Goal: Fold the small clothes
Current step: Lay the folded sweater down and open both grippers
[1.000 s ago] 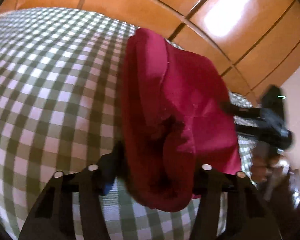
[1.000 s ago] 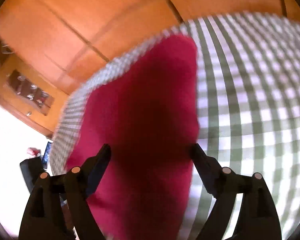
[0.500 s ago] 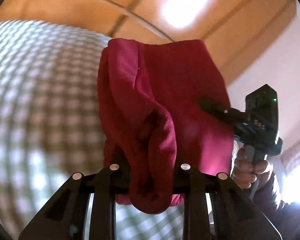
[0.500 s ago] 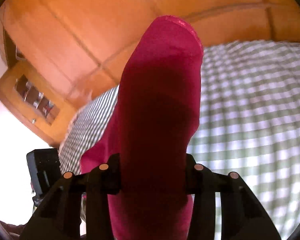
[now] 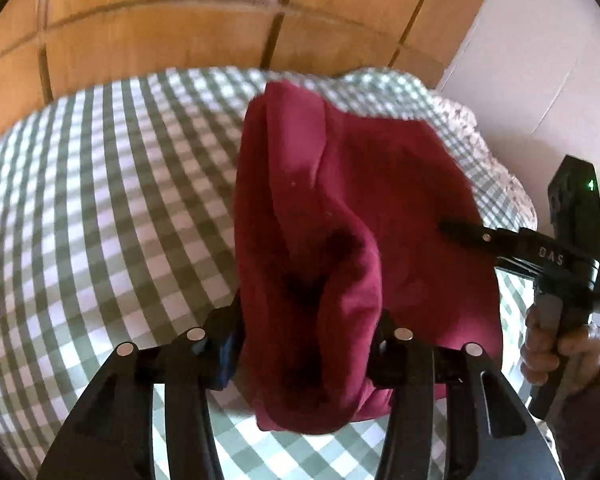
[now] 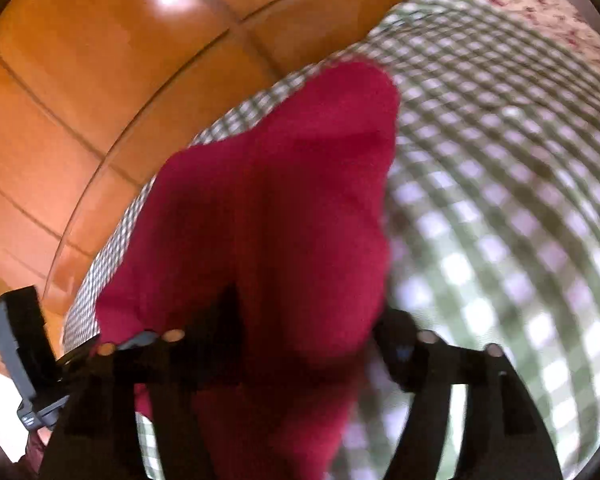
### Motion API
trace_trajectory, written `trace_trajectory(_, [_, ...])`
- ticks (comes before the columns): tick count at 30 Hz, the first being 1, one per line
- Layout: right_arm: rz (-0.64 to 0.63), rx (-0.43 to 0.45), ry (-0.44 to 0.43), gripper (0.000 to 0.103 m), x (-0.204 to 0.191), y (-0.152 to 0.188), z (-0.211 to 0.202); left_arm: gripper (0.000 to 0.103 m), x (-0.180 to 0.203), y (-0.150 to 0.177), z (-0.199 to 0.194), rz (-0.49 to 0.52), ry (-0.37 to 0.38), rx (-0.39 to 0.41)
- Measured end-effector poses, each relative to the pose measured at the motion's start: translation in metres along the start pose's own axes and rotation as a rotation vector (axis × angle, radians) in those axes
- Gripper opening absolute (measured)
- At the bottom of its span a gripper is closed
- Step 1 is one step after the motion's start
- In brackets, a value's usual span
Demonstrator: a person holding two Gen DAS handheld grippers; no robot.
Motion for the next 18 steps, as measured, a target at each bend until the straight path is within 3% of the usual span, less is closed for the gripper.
trace_trajectory(3, [-0.045,0.113,0.019,0.062,-0.02,0.002,-0.036,0.047,-0.008,-0.001,-0.01,0.016,-0.049,0.053])
trace_trajectory(7, [-0.138,0.111,0.003,0.05,-0.061,0.021,-0.032,0.051,-0.026,0.006,-0.016,-0.062,-0.026,0.082])
trace_trajectory(8, [-0.155,0.089,0.016,0.049,-0.071,0.027,-0.023,0.057,-0.032,0.008,-0.013,-0.091,-0.023,0.085])
trace_trajectory(11, [-0.167,0.048,0.099,0.05,-0.067,0.038,0.01,0.06,-0.047,0.021,-0.001,-0.152,-0.02,0.034])
trace_trajectory(13, [-0.149,0.06,0.093,0.05,-0.064,0.039,0.013,0.062,-0.054,0.025,0.007,-0.185,0.003,0.011])
trace_trajectory(15, [-0.163,0.06,0.114,0.051,-0.07,0.039,0.004,0.064,-0.051,0.024,0.003,-0.162,-0.028,0.017])
trace_trajectory(17, [-0.171,0.067,0.137,0.056,-0.076,0.04,-0.006,0.064,-0.048,0.022,-0.009,-0.157,-0.049,0.029])
trace_trajectory(18, [-0.167,0.078,0.15,0.065,-0.079,0.044,-0.014,0.067,-0.047,0.02,-0.016,-0.156,-0.066,0.039])
Point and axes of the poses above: each gripper's, at about its wrist camera, not at the fingertips, and z roughly the way its jaws point, x to its right, y to its underside, the point moved 5 cm from there along z, roughly the way its jaws point
